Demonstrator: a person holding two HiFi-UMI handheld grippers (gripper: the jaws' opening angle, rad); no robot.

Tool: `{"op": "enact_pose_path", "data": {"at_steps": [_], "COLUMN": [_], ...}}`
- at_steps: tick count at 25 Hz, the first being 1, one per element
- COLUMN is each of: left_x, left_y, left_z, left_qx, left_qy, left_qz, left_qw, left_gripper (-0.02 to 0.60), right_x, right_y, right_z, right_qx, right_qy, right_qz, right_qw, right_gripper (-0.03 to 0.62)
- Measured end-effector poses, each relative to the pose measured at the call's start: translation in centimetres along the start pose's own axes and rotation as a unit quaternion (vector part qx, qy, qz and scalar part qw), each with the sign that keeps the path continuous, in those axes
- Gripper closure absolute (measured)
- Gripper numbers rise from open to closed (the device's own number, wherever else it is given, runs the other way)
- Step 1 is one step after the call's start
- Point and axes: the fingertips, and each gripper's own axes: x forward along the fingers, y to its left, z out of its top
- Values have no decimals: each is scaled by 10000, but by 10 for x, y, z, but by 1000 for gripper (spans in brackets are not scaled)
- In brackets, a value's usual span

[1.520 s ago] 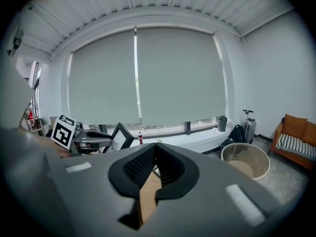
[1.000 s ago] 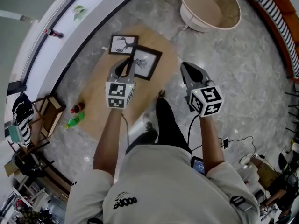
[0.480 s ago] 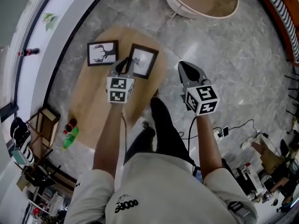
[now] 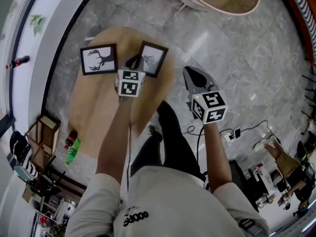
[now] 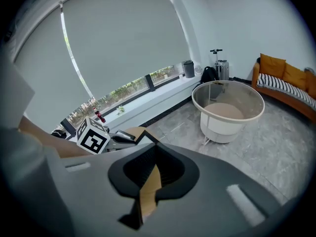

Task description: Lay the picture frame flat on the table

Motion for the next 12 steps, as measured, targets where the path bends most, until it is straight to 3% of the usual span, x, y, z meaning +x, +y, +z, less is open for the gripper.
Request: {"op": "enact_pose_path", "data": {"at_steps": [12], "left_x": [51], "left_y": [19], "left_z": [-29], "left_qx": [-595], "left_qy": [403], "left_qz": [147], "left_qw": [9973], "left_gripper": [506], "right_x": [40], "right_y": [-24], "right_z": [-28], "right_qx": [112], "right_qy": [374], "right_qz": [75], "right_qw": [9992], "right_gripper": [591]}}
